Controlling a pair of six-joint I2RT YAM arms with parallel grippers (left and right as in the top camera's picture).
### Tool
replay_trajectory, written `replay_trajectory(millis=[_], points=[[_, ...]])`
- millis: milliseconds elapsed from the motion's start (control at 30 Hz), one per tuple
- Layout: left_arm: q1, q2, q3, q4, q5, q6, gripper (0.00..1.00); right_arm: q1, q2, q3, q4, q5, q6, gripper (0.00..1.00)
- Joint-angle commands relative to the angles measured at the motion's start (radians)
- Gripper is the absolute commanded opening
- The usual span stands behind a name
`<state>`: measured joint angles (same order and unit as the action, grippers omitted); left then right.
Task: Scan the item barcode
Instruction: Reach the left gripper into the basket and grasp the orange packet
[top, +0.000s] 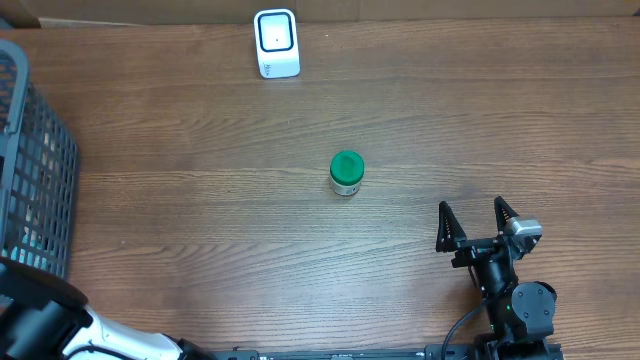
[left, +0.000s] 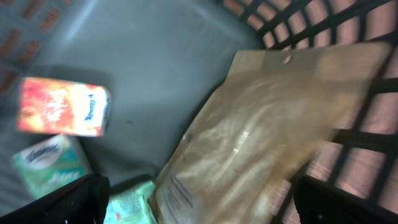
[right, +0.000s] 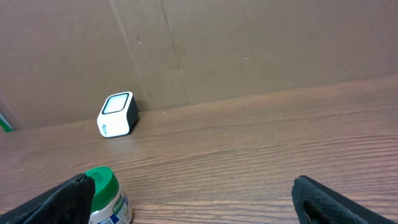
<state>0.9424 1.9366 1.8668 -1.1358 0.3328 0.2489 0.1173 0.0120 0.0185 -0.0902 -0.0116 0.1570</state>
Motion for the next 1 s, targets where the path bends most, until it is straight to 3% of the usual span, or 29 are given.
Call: replay_trajectory(millis=[0, 233, 333, 433, 467, 567, 767, 967], points=[[-0.008, 0.072, -0.013, -0.013, 0.066, 0.075, 0.98, -0.005, -0.009, -0.010, 0.006, -0.001, 0.003, 1.00], [-0.008, 0.138, -0.013, -0.015, 0.077, 0.087, 0.94, -0.005, -0.009, -0.010, 0.006, 0.000, 0.003, 1.00], [-0.008, 0.154, -0.013, -0.013, 0.014, 0.045, 0.89, -0.005, -0.009, -0.010, 0.006, 0.000, 0.003, 1.00], [-0.008, 0.156, -0.011, 0.004, -0.180, -0.132, 0.86, -0.005, -0.009, -0.010, 0.006, -0.001, 0.003, 1.00], [-0.007, 0.156, -0.001, 0.002, -0.316, -0.245, 0.86, -0.005, -0.009, -0.010, 0.006, 0.000, 0.003, 1.00], [-0.007, 0.156, 0.005, 0.000, -0.453, -0.354, 0.86, -0.005, -0.009, -0.010, 0.006, -0.001, 0.003, 1.00], [-0.007, 0.163, -0.001, 0.084, -0.478, -0.355, 0.81, -0.005, -0.009, -0.010, 0.006, -0.001, 0.003, 1.00], [-0.007, 0.198, -0.002, 0.204, -0.497, -0.273, 0.75, -0.005, -0.009, -0.010, 0.006, 0.000, 0.003, 1.00]])
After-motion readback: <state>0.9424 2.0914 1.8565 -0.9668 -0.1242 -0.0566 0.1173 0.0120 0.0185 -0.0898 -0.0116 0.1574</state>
